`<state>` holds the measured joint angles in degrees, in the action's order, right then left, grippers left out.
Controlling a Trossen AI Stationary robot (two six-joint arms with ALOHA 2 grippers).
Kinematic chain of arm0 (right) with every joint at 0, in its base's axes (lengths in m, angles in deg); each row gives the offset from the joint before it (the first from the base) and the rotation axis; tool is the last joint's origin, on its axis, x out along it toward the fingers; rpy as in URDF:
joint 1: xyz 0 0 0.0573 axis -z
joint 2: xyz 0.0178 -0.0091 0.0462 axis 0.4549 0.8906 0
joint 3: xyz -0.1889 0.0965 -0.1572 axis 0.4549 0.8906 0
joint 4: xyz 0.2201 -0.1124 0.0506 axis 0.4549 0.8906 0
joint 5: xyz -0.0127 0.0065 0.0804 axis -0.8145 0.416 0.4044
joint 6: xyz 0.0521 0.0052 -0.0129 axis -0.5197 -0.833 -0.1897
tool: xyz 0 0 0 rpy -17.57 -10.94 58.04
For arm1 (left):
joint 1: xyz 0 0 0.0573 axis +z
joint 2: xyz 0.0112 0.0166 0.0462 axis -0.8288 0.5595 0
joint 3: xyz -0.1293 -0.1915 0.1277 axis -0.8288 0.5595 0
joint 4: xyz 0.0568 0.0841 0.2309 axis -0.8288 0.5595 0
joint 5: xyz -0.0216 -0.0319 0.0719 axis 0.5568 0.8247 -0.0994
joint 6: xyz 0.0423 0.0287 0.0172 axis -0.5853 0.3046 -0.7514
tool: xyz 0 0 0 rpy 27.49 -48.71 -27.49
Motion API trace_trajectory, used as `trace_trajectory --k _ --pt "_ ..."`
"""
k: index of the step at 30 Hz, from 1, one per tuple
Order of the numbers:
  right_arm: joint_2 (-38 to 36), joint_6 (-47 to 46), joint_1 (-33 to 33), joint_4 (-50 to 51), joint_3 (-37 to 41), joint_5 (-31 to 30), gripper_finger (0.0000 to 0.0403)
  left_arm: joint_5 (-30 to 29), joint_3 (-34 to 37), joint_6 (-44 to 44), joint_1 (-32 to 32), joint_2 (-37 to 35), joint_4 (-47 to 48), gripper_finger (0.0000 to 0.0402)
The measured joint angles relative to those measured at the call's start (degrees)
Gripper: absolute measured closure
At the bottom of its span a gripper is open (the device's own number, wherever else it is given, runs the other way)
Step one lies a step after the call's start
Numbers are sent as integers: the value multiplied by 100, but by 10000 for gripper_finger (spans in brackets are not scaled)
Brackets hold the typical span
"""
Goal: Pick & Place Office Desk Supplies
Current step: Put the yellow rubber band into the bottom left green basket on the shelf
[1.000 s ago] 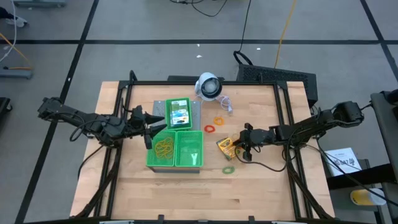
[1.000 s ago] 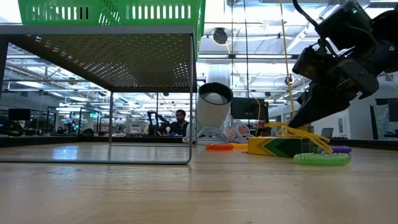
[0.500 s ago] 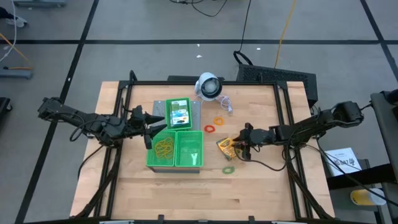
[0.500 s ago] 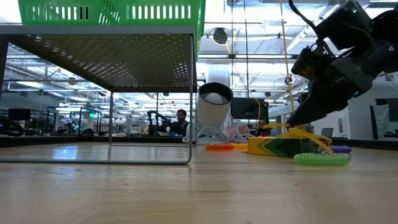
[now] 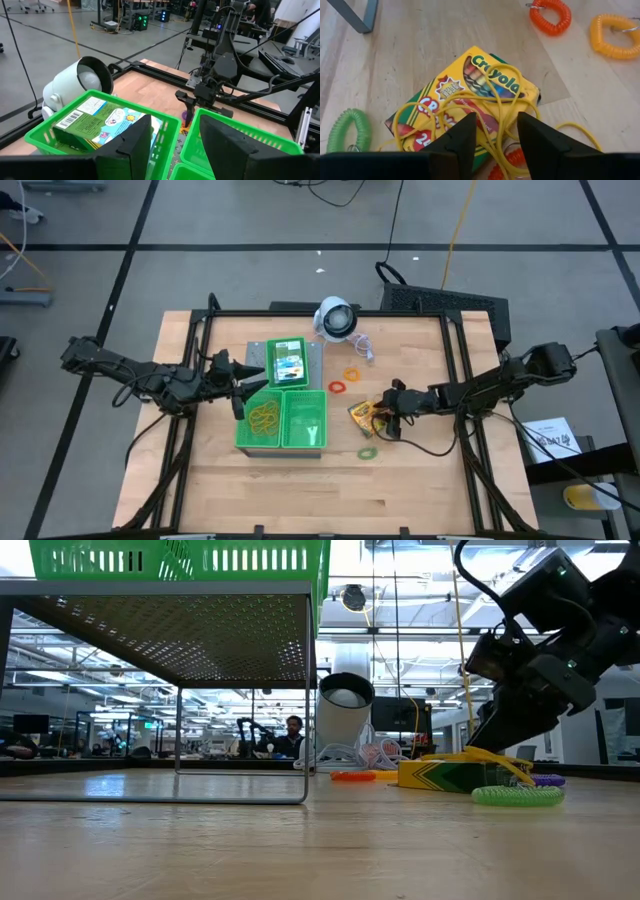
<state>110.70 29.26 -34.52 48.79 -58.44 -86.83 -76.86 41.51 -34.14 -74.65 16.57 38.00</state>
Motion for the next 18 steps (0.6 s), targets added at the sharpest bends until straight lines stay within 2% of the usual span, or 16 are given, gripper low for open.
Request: trace_trajectory --k 7,18 --pt "-164 5 0 6 0 -2 297 -1 0 0 2 -2 -2 227" --pt "-83 -20 153 9 0 50 305 -2 0 -2 2 0 0 227"
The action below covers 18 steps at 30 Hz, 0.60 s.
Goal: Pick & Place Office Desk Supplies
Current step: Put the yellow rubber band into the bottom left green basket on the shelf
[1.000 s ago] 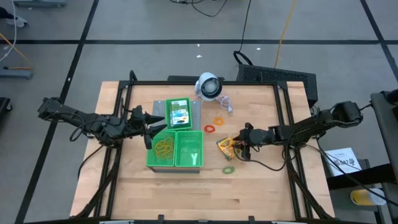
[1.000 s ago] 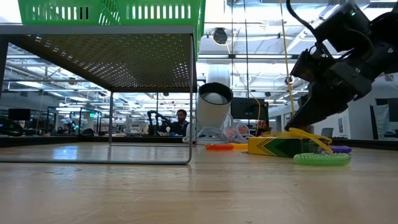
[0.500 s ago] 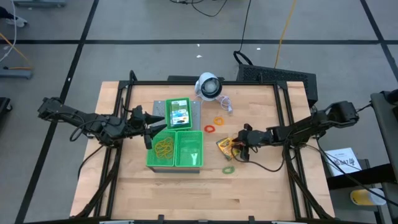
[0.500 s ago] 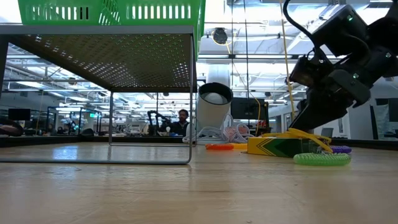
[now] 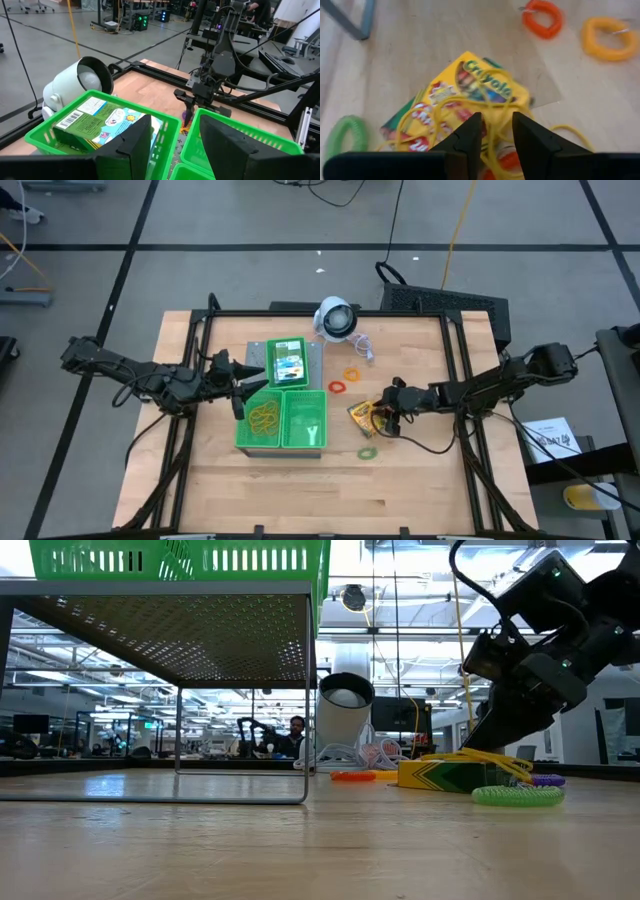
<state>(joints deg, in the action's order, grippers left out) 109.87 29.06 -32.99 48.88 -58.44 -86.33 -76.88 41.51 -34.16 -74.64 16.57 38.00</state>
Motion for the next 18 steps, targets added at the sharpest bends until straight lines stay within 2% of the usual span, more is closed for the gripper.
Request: trace_trajectory --k 7,12,14,18 --pt "-149 -294 0 4 2 457 303 0 0 2 0 -1 -2 227" --pt "-162 -533 -7 -34 2 2147 305 0 0 2 -1 0 0 227" --pt "-162 -536 -7 -73 2 2334 305 0 0 2 1 0 0 227" --pt "-162 -465 -4 -223 2 2309 305 0 0 2 0 -1 0 227"
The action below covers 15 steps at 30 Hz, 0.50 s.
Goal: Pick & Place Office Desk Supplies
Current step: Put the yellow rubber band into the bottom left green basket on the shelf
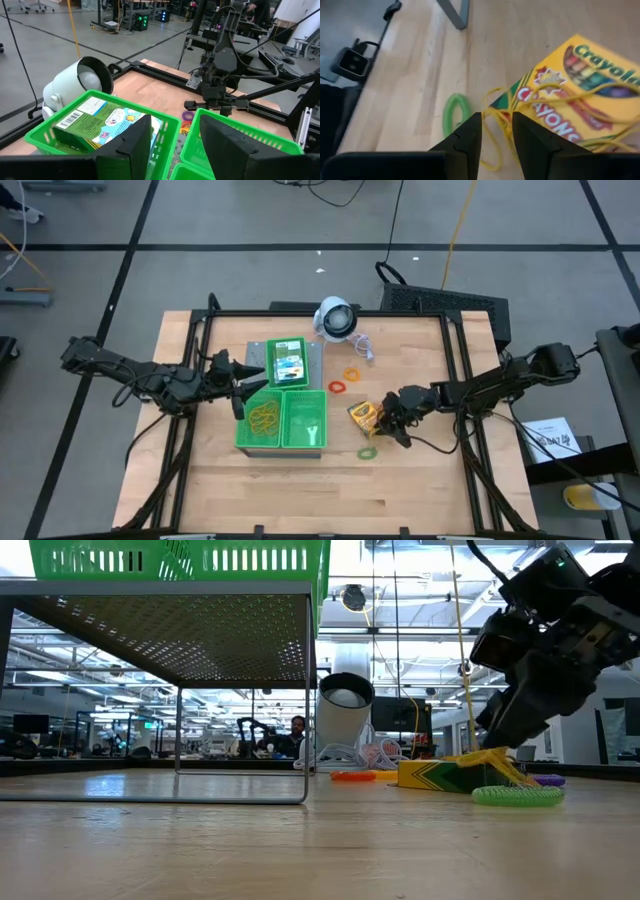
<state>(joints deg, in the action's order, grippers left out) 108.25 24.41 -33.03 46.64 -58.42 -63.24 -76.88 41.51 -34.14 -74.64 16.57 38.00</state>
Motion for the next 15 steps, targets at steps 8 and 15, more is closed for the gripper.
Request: trace_trajectory --k 8,15 --pt "0 519 0 -79 -2 -446 307 0 0 0 -1 1 0 227" --pt "0 1066 -82 -56 -2 -416 303 0 0 0 -1 1 0 227"
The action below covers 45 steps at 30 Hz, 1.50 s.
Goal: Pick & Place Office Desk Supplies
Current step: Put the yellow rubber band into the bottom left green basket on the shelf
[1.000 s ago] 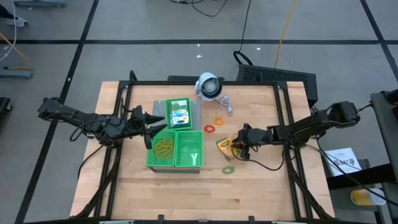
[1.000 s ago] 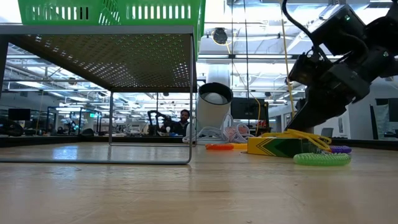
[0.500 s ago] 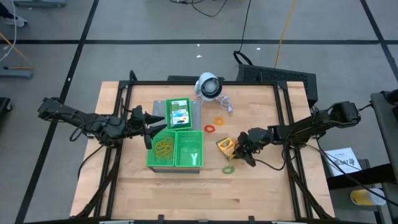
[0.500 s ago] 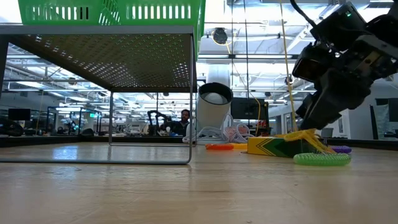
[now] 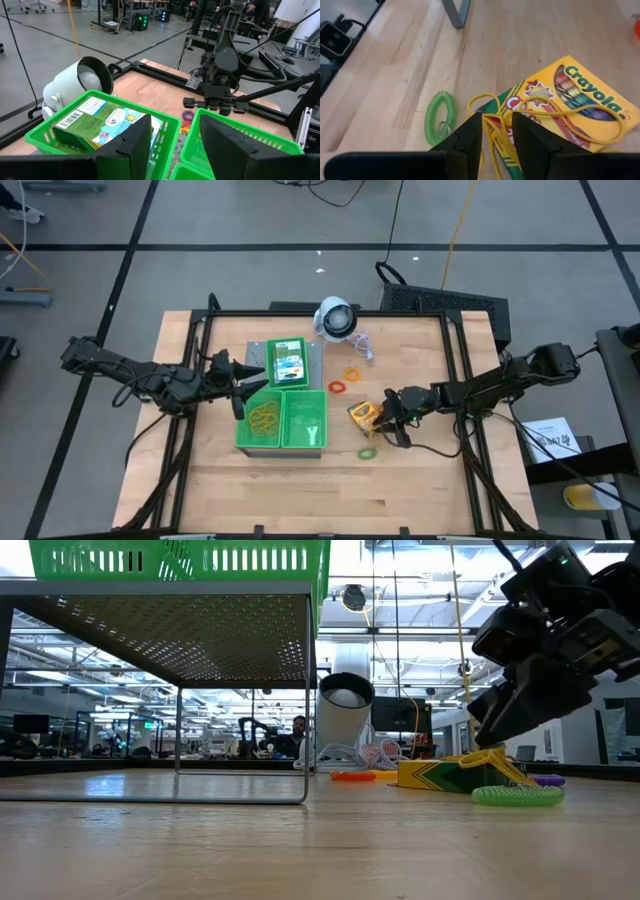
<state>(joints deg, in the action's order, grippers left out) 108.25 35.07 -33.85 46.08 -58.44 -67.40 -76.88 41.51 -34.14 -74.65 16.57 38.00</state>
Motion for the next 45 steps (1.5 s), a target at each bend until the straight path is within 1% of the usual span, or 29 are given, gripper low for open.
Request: trace_trajectory --k 3,8,11,15,17,19,21,28,34,45 --pt "0 169 -3 45 0 2 303 0 0 0 1 0 0 227" --pt "0 597 -6 411 0 -48 303 0 0 0 2 0 0 227" --pt "0 642 -5 413 0 -309 303 0 0 0 0 0 0 227" --pt "0 731 -3 410 0 -386 303 0 0 0 2 0 0 227" --pt "-1 780 -8 488 0 -615 305 0 0 0 0 0 0 227" --pt "-5 811 -5 571 -3 -764 312 0 0 0 0 0 0 227" --pt "-7 839 -5 600 -7 -772 325 0 0 0 2 0 0 227" --pt "-7 807 -3 598 -7 -764 394 0 0 2 0 -1 0 227" --pt "-100 776 -3 319 -2 -761 397 0 0 31 2 0 0 227" --pt "-793 815 -5 -307 0 -745 401 0 0 65 2 0 0 227"
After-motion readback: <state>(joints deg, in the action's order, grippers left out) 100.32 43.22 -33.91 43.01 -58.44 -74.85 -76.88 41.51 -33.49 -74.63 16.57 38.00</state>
